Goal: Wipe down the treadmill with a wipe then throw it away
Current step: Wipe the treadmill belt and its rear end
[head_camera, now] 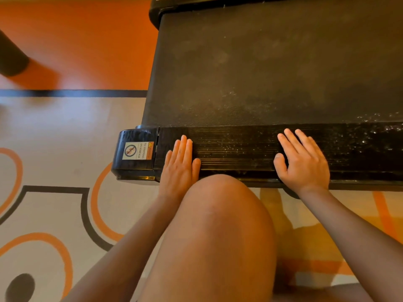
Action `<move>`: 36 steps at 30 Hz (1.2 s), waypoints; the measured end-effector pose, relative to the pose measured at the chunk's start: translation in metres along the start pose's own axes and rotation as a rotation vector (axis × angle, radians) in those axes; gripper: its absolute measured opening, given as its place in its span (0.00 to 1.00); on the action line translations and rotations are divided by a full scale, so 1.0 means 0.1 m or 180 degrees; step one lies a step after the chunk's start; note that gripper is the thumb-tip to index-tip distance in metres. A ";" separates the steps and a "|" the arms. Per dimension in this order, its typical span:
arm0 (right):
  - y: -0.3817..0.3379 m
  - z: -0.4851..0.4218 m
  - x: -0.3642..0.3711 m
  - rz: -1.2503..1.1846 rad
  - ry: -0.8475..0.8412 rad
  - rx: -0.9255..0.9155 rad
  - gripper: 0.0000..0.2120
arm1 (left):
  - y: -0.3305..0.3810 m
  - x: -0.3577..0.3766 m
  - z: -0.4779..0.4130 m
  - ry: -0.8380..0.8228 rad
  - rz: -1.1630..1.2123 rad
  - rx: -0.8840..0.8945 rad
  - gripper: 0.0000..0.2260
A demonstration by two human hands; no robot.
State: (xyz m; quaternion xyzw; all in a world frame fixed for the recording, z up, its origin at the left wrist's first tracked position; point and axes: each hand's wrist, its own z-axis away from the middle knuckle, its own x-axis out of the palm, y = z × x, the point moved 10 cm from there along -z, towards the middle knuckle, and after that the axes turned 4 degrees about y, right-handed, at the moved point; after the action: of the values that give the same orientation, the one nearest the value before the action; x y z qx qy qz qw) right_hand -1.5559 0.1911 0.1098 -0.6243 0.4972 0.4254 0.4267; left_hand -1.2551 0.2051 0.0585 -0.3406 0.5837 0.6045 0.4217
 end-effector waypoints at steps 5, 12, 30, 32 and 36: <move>-0.01 -0.01 -0.01 -0.0031 0.0030 0.0004 0.27 | 0.03 -0.08 -0.43 0.0053 0.0026 -0.0225 0.27; 0.00 0.00 0.00 -0.0067 0.0024 0.0015 0.27 | 0.03 0.03 0.07 -0.0136 0.0012 0.0040 0.32; 0.02 0.00 0.00 -0.0047 0.0052 -0.0009 0.26 | 0.04 0.02 0.18 -0.0132 0.0044 0.0189 0.30; 0.03 0.00 0.00 -0.0041 0.0052 -0.0001 0.26 | 0.06 0.00 0.02 -0.0072 0.0008 0.0114 0.29; 0.01 -0.01 0.00 -0.0010 0.0025 0.0016 0.26 | 0.13 -0.02 -0.42 -0.0056 -0.0015 0.0028 0.27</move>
State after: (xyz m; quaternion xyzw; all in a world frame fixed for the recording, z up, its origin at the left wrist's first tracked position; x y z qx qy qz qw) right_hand -1.5569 0.1901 0.1102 -0.6257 0.4989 0.4210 0.4270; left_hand -1.2692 0.1637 0.0621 -0.3348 0.5818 0.6040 0.4298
